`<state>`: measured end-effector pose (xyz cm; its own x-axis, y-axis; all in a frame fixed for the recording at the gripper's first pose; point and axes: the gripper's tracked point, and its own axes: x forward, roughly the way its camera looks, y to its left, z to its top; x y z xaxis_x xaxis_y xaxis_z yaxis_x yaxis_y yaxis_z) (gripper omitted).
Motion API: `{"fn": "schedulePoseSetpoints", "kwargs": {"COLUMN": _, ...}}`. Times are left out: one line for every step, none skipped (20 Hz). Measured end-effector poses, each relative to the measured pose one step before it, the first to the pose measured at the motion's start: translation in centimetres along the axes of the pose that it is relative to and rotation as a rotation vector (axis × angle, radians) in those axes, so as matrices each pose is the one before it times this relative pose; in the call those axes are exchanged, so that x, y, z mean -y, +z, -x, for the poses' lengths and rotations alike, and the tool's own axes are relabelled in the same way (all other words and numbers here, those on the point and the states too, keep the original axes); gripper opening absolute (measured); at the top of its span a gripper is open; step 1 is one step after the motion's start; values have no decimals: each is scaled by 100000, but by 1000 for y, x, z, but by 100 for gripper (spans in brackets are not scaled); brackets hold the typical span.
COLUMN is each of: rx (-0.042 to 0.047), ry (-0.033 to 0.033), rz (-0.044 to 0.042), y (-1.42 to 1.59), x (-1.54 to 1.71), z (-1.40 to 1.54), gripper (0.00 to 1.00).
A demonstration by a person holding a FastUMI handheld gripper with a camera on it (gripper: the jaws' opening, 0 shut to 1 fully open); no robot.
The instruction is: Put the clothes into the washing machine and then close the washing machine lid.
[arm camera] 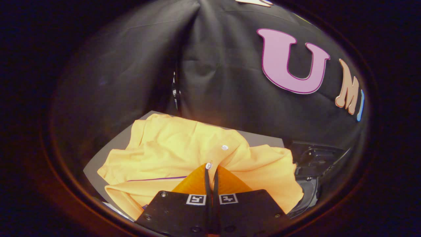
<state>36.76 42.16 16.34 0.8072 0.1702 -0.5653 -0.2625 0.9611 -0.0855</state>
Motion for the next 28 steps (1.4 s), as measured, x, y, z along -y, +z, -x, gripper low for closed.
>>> {"fn": "schedulePoseSetpoints", "kwargs": {"rx": -116, "ry": -854, "rz": -768, "y": -301, "x": 989, "z": 212, "gripper": 0}}
{"fn": "schedulePoseSetpoints", "kwargs": {"rx": -156, "ry": -1186, "rz": -823, "y": -242, "x": 1071, "z": 206, "gripper": 1}}
{"fn": "schedulePoseSetpoints", "kwargs": {"rx": 23, "ry": -1500, "rz": -578, "y": -317, "x": 1264, "z": 348, "gripper": 1}}
{"fn": "schedulePoseSetpoints", "kwargs": {"rx": 77, "ry": -1785, "rz": -423, "y": -156, "x": 1223, "z": 265, "gripper": 1}}
{"fn": "schedulePoseSetpoints", "kwargs": {"rx": 98, "ry": -2074, "rz": -482, "y": -230, "x": 1284, "z": 275, "gripper": 1}}
{"fn": "schedulePoseSetpoints", "kwargs": {"rx": 47, "ry": -1994, "rz": -168, "y": -230, "x": 1475, "z": 235, "gripper": 0}}
{"fn": "schedulePoseSetpoints", "kwargs": {"rx": 250, "ry": -1958, "rz": -454, "y": -226, "x": 1490, "z": 183, "gripper": 0}}
{"fn": "schedulePoseSetpoints", "kwargs": {"rx": 691, "ry": -2206, "rz": -1042, "y": -48, "x": 1584, "z": 380, "gripper": 0}}
{"fn": "schedulePoseSetpoints", "kwargs": {"rx": 662, "ry": -1985, "rz": -1626, "y": -135, "x": 1495, "z": 91, "gripper": 0}}
{"fn": "schedulePoseSetpoints", "kwargs": {"rx": 576, "ry": -1680, "rz": -2438, "y": -263, "x": 1761, "z": 161, "gripper": 0}}
{"fn": "schedulePoseSetpoints", "kwargs": {"rx": 623, "ry": -965, "rz": -2237, "y": -257, "x": 1334, "z": 35, "gripper": 0}}
{"fn": "schedulePoseSetpoints", "kwargs": {"rx": 415, "ry": -1179, "rz": -1411, "y": -226, "x": 1147, "z": -47, "gripper": 0}}
{"fn": "schedulePoseSetpoints", "kwargs": {"rx": 306, "ry": -1716, "rz": -925, "y": -194, "x": 1376, "z": -90, "gripper": 0}}
{"fn": "schedulePoseSetpoints", "kwargs": {"rx": 695, "ry": -1893, "rz": -988, "y": -136, "x": 1074, "z": 193, "gripper": 0}}
{"fn": "schedulePoseSetpoints", "kwargs": {"rx": 537, "ry": -2094, "rz": -1092, "y": -318, "x": 1401, "z": -95, "gripper": 0}}
{"fn": "schedulePoseSetpoints", "kwargs": {"rx": -59, "ry": -2090, "rz": -930, "y": -314, "x": 1398, "z": -170, "gripper": 0}}
{"fn": "schedulePoseSetpoints", "kwargs": {"rx": -42, "ry": -1984, "rz": -355, "y": -289, "x": 1191, "z": -187, "gripper": 0}}
{"fn": "schedulePoseSetpoints", "kwargs": {"rx": -126, "ry": -2161, "rz": -33, "y": -225, "x": 1321, "z": -192, "gripper": 0}}
{"fn": "schedulePoseSetpoints", "kwargs": {"rx": -616, "ry": -1921, "rz": -134, "y": -419, "x": 1140, "z": -201, "gripper": 0}}
{"fn": "schedulePoseSetpoints", "kwargs": {"rx": -32, "ry": -1376, "rz": -751, "y": -439, "x": 928, "z": -155, "gripper": 0}}
{"fn": "schedulePoseSetpoints", "kwargs": {"rx": -104, "ry": -1108, "rz": -1372, "y": -341, "x": 813, "z": -272, "gripper": 0}}
{"fn": "schedulePoseSetpoints", "kwargs": {"rx": 12, "ry": -853, "rz": -1677, "y": -205, "x": 800, "z": -153, "gripper": 0}}
{"fn": "schedulePoseSetpoints", "kwargs": {"rx": 379, "ry": -1139, "rz": -1780, "y": -88, "x": 802, "z": -255, "gripper": 0}}
{"fn": "schedulePoseSetpoints", "kwargs": {"rx": 328, "ry": -278, "rz": -1743, "y": -130, "x": 691, "z": -325, "gripper": 0}}
{"fn": "schedulePoseSetpoints", "kwargs": {"rx": -154, "ry": 507, "rz": -2070, "y": -130, "x": 315, "z": -387, "gripper": 0}}
{"fn": "schedulePoseSetpoints", "kwargs": {"rx": -1016, "ry": 249, "rz": -1680, "y": -632, "x": 121, "z": -476, "gripper": 0}}
{"fn": "schedulePoseSetpoints", "kwargs": {"rx": -3509, "ry": -1109, "rz": -84, "y": -1034, "x": 444, "z": -506, "gripper": 1}}
{"fn": "schedulePoseSetpoints", "kwargs": {"rx": -2580, "ry": -1338, "rz": 1067, "y": -965, "x": 753, "z": 254, "gripper": 8}}
